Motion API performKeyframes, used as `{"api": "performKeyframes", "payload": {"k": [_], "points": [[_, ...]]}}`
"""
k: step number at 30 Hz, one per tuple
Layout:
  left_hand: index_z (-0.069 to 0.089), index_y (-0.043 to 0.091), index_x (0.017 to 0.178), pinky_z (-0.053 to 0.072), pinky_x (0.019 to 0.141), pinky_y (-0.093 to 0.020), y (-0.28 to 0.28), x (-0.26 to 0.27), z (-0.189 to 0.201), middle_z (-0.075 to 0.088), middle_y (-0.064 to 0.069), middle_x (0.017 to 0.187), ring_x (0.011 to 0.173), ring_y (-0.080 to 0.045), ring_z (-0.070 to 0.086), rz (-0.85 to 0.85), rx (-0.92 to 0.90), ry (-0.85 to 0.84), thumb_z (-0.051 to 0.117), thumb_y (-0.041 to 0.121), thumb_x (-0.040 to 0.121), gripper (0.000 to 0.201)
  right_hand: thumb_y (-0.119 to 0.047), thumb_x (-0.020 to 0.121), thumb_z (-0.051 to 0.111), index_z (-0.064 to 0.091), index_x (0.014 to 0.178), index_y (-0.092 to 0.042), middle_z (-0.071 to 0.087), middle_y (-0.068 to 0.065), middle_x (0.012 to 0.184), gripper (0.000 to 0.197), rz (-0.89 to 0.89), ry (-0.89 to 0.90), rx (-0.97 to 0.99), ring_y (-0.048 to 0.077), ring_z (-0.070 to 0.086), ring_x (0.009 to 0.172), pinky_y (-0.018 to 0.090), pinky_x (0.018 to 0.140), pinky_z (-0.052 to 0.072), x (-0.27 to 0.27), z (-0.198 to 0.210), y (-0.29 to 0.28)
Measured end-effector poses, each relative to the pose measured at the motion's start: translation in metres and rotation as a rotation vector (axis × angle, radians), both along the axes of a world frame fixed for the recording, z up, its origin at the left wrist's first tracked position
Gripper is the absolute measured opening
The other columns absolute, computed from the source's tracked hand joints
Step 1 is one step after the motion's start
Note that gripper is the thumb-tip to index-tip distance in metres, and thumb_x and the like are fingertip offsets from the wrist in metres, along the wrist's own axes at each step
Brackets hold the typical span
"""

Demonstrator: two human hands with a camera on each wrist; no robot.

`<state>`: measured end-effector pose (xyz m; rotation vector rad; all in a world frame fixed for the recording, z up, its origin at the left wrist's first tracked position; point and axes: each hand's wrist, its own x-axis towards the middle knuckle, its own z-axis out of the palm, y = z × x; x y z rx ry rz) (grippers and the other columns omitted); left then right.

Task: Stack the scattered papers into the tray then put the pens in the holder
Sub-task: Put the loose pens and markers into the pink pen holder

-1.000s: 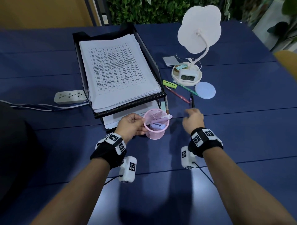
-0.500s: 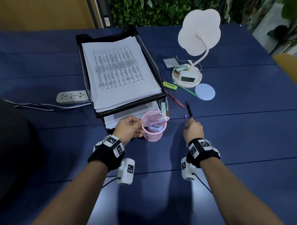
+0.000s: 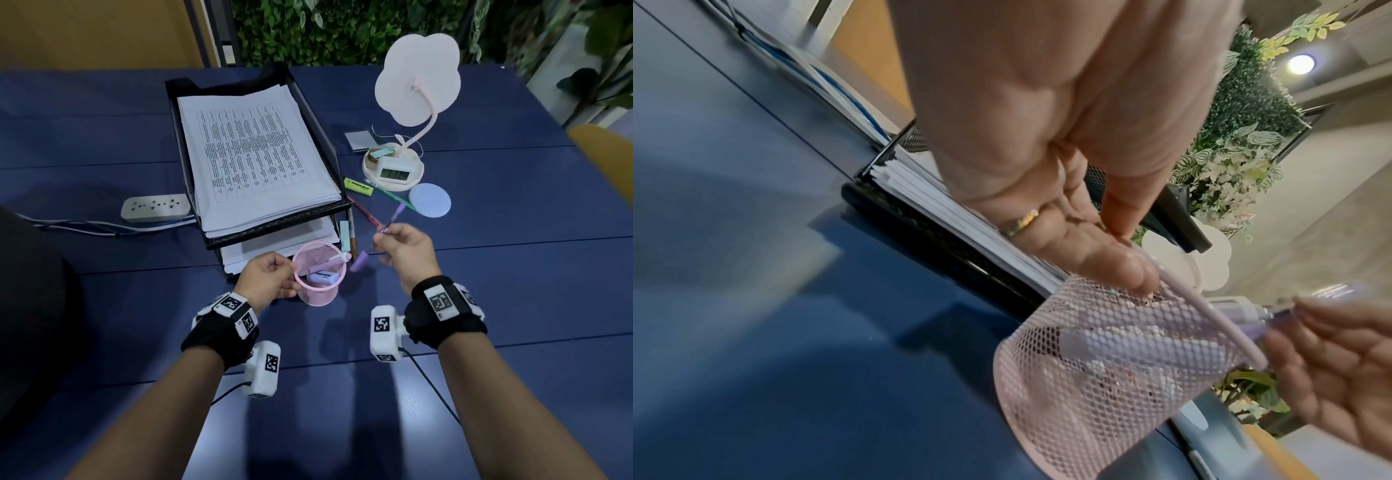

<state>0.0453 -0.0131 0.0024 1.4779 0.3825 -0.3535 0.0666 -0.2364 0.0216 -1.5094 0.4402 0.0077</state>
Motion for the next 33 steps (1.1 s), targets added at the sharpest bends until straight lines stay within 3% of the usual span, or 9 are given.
{"api": "performKeyframes", "payload": {"k": [4, 7, 10, 15, 19, 22, 25, 30, 33], "points": [[0.051, 0.008, 0.076, 0.051, 0.042, -0.019, 0.001, -0.001, 0.002, 0.060, -0.012, 0.062, 0.041, -0.009, 0.061, -0.004, 0.011, -0.004, 0.056, 0.002, 0.092, 0.018, 0.006, 0.087, 0.058, 0.054, 0.077, -0.017, 0.058, 0.002, 0.068, 0.025, 0.034, -0.157, -0.046, 0.008, 0.061, 0.057, 0.019, 0.052, 0.047, 0.003, 0.014, 0.014], [0.051, 0.007, 0.077, 0.051, 0.043, -0.019, 0.002, -0.003, 0.001, 0.058, -0.015, 0.065, 0.041, -0.009, 0.061, -0.011, 0.015, -0.006, 0.056, 0.002, 0.092, 0.016, 0.007, 0.083, 0.058, 0.055, 0.077, -0.018, 0.056, 0.005, 0.070, 0.026, 0.076, -0.213, -0.130, 0.020, 0.057, 0.065, 0.025, 0.060, 0.048, 0.003, 0.013, 0.022], [0.051, 0.006, 0.079, 0.052, 0.043, -0.019, 0.003, -0.004, 0.001, 0.058, -0.015, 0.065, 0.042, -0.009, 0.061, -0.019, 0.016, -0.005, 0.056, 0.002, 0.092, 0.014, 0.008, 0.080, 0.058, 0.056, 0.074, -0.019, 0.055, 0.001, 0.067, 0.029, 0.166, -0.187, -0.212, 0.017, 0.051, 0.064, 0.033, 0.067, 0.046, 0.002, 0.004, 0.031], [0.052, 0.006, 0.078, 0.052, 0.043, -0.019, 0.004, -0.003, 0.001, 0.058, -0.015, 0.064, 0.042, -0.010, 0.061, -0.025, 0.018, -0.012, 0.056, 0.002, 0.092, 0.015, 0.000, 0.087, 0.052, 0.060, 0.089, -0.022, 0.061, -0.003, 0.076, 0.024, 0.385, -0.075, -0.323, 0.009, 0.056, 0.069, 0.025, 0.075, 0.047, -0.001, -0.008, 0.037], [0.053, 0.006, 0.077, 0.052, 0.043, -0.019, 0.007, 0.000, 0.000, 0.059, -0.014, 0.065, 0.042, -0.009, 0.061, -0.012, 0.029, -0.020, 0.056, 0.001, 0.091, 0.016, 0.002, 0.083, 0.041, 0.062, 0.097, -0.020, 0.066, 0.001, 0.087, 0.034, 0.314, 0.015, -0.235, 0.013, 0.059, 0.080, 0.026, 0.077, 0.045, 0.002, -0.019, 0.028], [0.053, 0.005, 0.078, 0.052, 0.044, -0.020, 0.011, 0.003, 0.000, 0.059, -0.013, 0.062, 0.041, -0.009, 0.060, 0.005, 0.027, -0.015, 0.056, 0.001, 0.091, 0.014, -0.001, 0.086, 0.043, 0.067, 0.095, -0.017, 0.067, 0.004, 0.093, 0.030, 0.233, 0.054, -0.455, 0.019, 0.060, 0.086, 0.021, 0.076, 0.045, 0.008, -0.032, 0.019], [0.053, 0.005, 0.080, 0.052, 0.044, -0.020, 0.015, 0.006, -0.001, 0.059, -0.014, 0.065, 0.041, -0.009, 0.060, 0.013, 0.028, -0.013, 0.056, 0.001, 0.091, 0.012, 0.002, 0.087, 0.041, 0.069, 0.107, -0.009, 0.066, 0.009, 0.104, 0.036, 0.323, 0.107, -0.736, 0.025, 0.061, 0.093, 0.015, 0.074, 0.038, 0.018, -0.047, 0.013], [0.053, 0.005, 0.081, 0.052, 0.043, -0.020, 0.018, 0.010, -0.003, 0.057, -0.016, 0.069, 0.042, -0.009, 0.061, -0.003, 0.023, -0.001, 0.056, 0.000, 0.091, 0.012, -0.004, 0.087, 0.041, 0.059, 0.123, -0.016, 0.046, 0.008, 0.138, 0.043, 0.573, 0.159, -1.040, 0.036, 0.043, 0.124, 0.037, 0.099, 0.038, 0.039, -0.077, 0.019], [0.052, 0.005, 0.080, 0.051, 0.042, -0.019, 0.020, 0.013, -0.003, 0.057, -0.015, 0.068, 0.041, -0.009, 0.060, -0.006, 0.018, 0.006, 0.056, 0.000, 0.091, 0.013, -0.011, 0.087, 0.046, 0.059, 0.120, -0.015, 0.045, 0.005, 0.140, 0.036, 0.643, 0.169, -1.202, 0.032, 0.041, 0.126, 0.039, 0.095, 0.037, 0.044, -0.087, 0.020]]}}
